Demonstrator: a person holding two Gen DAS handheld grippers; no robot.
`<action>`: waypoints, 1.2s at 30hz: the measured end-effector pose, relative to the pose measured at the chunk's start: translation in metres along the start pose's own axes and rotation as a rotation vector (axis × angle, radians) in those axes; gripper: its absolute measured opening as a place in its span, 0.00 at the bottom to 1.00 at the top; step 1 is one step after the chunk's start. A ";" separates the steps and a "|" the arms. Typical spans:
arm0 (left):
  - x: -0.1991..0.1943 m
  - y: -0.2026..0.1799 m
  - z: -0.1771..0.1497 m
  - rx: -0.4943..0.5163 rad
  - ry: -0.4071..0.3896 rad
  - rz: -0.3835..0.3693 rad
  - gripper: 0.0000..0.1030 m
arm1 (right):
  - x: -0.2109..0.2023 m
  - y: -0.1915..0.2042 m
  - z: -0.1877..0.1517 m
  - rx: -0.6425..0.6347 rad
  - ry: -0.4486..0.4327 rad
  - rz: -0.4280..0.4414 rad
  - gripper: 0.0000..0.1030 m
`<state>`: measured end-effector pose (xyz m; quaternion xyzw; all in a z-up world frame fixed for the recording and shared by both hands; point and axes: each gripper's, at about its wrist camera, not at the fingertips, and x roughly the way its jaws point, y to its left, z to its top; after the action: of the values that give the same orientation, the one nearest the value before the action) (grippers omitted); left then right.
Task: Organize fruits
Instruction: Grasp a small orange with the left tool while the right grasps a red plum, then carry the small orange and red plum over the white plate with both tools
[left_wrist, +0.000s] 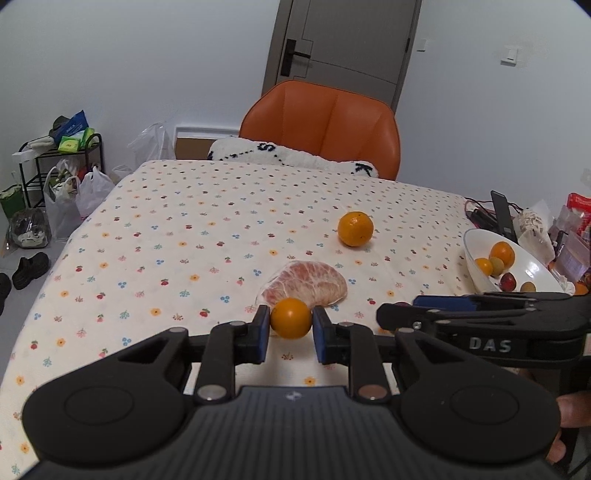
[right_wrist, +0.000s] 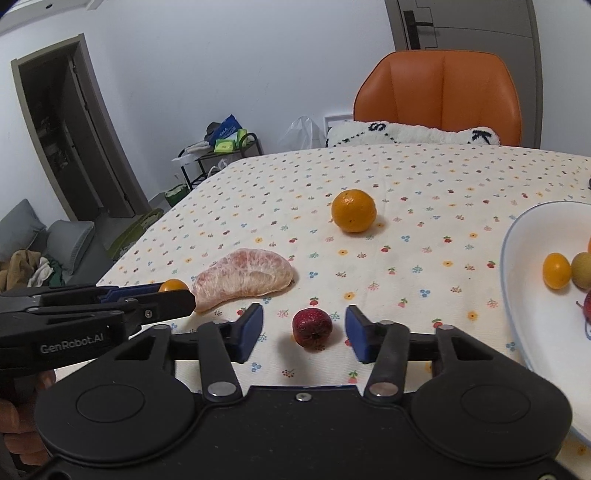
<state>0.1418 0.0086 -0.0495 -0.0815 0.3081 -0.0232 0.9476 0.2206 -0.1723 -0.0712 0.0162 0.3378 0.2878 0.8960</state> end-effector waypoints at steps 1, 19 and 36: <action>0.000 0.000 0.000 0.001 0.000 -0.004 0.22 | 0.002 0.000 0.000 -0.001 0.005 -0.002 0.39; 0.002 -0.034 0.006 0.070 -0.005 -0.054 0.22 | -0.033 -0.014 0.001 0.018 -0.052 0.016 0.21; 0.000 -0.099 0.010 0.151 -0.019 -0.120 0.22 | -0.088 -0.055 -0.008 0.075 -0.147 -0.034 0.21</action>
<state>0.1486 -0.0879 -0.0244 -0.0281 0.2912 -0.1022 0.9508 0.1906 -0.2659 -0.0370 0.0652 0.2819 0.2579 0.9218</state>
